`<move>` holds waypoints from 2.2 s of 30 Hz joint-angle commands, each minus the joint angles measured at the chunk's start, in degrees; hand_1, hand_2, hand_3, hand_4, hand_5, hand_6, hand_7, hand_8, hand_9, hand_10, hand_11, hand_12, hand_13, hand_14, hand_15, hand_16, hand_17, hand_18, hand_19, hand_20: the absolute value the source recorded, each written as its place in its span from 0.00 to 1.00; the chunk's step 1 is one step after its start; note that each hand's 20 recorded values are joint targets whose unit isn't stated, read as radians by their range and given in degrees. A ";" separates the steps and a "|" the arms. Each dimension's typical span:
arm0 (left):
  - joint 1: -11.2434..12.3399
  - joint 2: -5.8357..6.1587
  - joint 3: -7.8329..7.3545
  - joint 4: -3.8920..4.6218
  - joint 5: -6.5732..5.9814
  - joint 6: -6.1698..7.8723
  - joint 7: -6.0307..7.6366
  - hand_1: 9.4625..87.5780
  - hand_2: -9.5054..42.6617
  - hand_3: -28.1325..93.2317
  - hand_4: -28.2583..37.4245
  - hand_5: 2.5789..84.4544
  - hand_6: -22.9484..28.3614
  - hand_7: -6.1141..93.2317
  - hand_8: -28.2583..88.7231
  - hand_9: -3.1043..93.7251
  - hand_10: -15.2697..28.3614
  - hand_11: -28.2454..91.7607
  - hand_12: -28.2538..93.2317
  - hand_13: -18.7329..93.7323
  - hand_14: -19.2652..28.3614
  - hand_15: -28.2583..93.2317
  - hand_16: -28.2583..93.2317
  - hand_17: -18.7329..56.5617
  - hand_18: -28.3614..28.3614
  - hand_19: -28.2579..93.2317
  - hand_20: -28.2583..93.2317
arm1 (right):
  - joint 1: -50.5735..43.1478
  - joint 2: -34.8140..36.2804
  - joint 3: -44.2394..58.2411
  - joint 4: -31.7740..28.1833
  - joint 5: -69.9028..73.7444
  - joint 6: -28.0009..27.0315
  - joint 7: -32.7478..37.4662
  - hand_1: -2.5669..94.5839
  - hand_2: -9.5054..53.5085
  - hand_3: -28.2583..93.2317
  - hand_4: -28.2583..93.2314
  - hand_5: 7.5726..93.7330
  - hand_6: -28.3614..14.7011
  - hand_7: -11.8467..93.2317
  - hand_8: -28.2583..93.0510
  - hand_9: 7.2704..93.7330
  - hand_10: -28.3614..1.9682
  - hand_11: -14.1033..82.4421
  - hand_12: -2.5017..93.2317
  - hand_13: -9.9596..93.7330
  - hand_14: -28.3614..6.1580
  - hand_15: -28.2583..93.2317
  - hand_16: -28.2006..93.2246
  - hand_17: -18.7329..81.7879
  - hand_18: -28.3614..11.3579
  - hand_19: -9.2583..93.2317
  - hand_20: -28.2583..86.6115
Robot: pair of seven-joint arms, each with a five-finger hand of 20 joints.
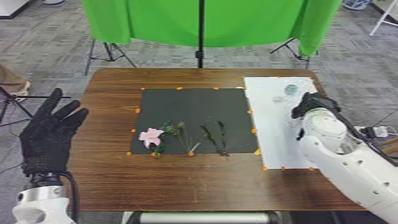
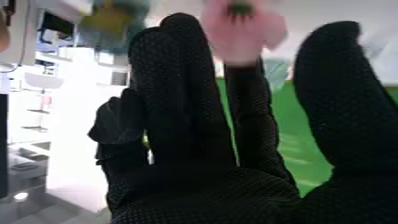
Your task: Arrange flowers
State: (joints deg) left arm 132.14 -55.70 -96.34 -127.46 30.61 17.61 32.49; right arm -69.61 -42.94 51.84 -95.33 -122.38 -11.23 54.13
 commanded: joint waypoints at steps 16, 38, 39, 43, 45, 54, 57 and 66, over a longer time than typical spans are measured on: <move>1.50 -0.33 -0.80 -0.17 0.07 0.29 -0.49 0.21 0.35 0.84 0.10 0.38 0.60 0.19 0.16 0.38 0.81 0.47 0.34 0.38 0.94 0.69 0.17 0.14 0.91 0.64 0.44 | 1.42 1.03 -5.87 -2.68 -6.92 23.00 -3.35 0.65 0.00 0.81 0.00 0.93 0.66 0.29 0.27 1.00 0.77 0.29 0.37 0.88 0.77 0.73 0.46 0.58 0.11 1.00 0.70; -9.59 1.99 1.16 1.29 3.58 -2.45 -4.88 0.21 0.35 0.84 0.09 0.37 0.60 0.19 0.16 0.38 0.81 0.47 0.34 0.38 0.94 0.69 0.17 0.14 0.91 0.64 0.44 | 19.36 -37.30 -25.89 10.61 -9.22 7.92 -19.22 0.63 0.00 0.82 0.00 0.92 0.68 0.29 0.27 1.00 0.78 0.29 0.37 0.88 0.75 0.74 0.46 0.58 0.12 1.00 0.70; -9.88 1.84 1.33 1.40 3.82 -2.37 -4.86 0.21 0.35 0.84 0.09 0.37 0.60 0.19 0.16 0.38 0.81 0.47 0.34 0.38 0.94 0.69 0.17 0.14 0.91 0.64 0.44 | 18.98 -37.33 -25.64 10.79 -10.80 6.55 -19.74 0.63 0.00 0.82 0.00 0.92 0.68 0.29 0.27 1.00 0.77 0.29 0.37 0.88 0.75 0.74 0.46 0.58 0.13 1.00 0.70; -8.88 1.32 0.84 1.21 3.92 -2.30 -4.77 0.21 0.35 0.84 0.10 0.37 0.60 0.19 0.16 0.38 0.81 0.47 0.34 0.38 0.94 0.69 0.17 0.14 0.91 0.64 0.44 | 18.62 -37.48 -26.60 10.96 -11.85 5.03 -19.84 0.63 0.00 0.82 0.00 0.92 0.68 0.29 0.27 1.00 0.77 0.29 0.37 0.87 0.75 0.74 0.45 0.57 0.13 1.00 0.70; -8.86 1.05 0.90 1.23 3.75 -2.39 -5.06 0.21 0.35 0.84 0.10 0.37 0.60 0.19 0.16 0.38 0.81 0.47 0.34 0.38 0.94 0.69 0.17 0.14 0.91 0.64 0.44 | 18.48 -37.61 -26.56 10.84 -11.49 3.50 -19.44 0.63 0.00 0.81 0.00 0.90 0.67 0.28 0.26 0.99 0.76 0.26 0.38 0.86 0.74 0.75 0.45 0.57 0.14 1.00 0.70; -8.77 0.37 1.11 1.74 4.20 -3.34 -6.02 0.21 0.35 0.84 0.10 0.37 0.60 0.19 0.16 0.38 0.81 0.47 0.34 0.38 0.94 0.69 0.17 0.14 0.91 0.64 0.44 | 16.79 -38.25 -24.88 10.29 -11.72 2.23 -20.39 0.58 0.00 0.74 0.00 0.76 0.65 0.25 0.21 0.83 0.63 0.33 0.27 0.75 0.64 0.82 0.37 0.53 0.19 1.00 0.73; -9.13 0.51 1.45 2.01 3.97 -3.69 -6.29 0.21 0.35 0.84 0.10 0.37 0.60 0.19 0.16 0.38 0.81 0.47 0.34 0.38 0.94 0.69 0.17 0.14 0.91 0.64 0.44 | 17.75 -37.93 -25.69 10.36 -9.48 4.87 -19.59 0.58 0.00 0.70 0.00 0.71 0.67 0.25 0.16 0.79 0.60 0.38 0.20 0.74 0.64 0.83 0.36 0.53 0.20 1.00 0.74; -5.24 0.44 0.51 1.39 3.28 -2.39 -5.74 0.21 0.35 0.84 0.10 0.37 0.60 0.19 0.16 0.38 0.81 0.47 0.34 0.38 0.94 0.69 0.17 0.14 0.91 0.64 0.44 | 16.74 -37.46 -24.26 8.69 -11.00 6.66 -18.72 0.59 0.00 0.59 0.00 0.66 0.65 0.24 0.13 0.76 0.58 0.35 0.18 0.74 0.64 0.82 0.36 0.53 0.20 1.00 0.74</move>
State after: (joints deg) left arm 122.74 -54.65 -95.11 -125.88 34.25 14.57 26.91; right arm -52.54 -80.73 25.93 -84.85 -130.76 -5.03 34.63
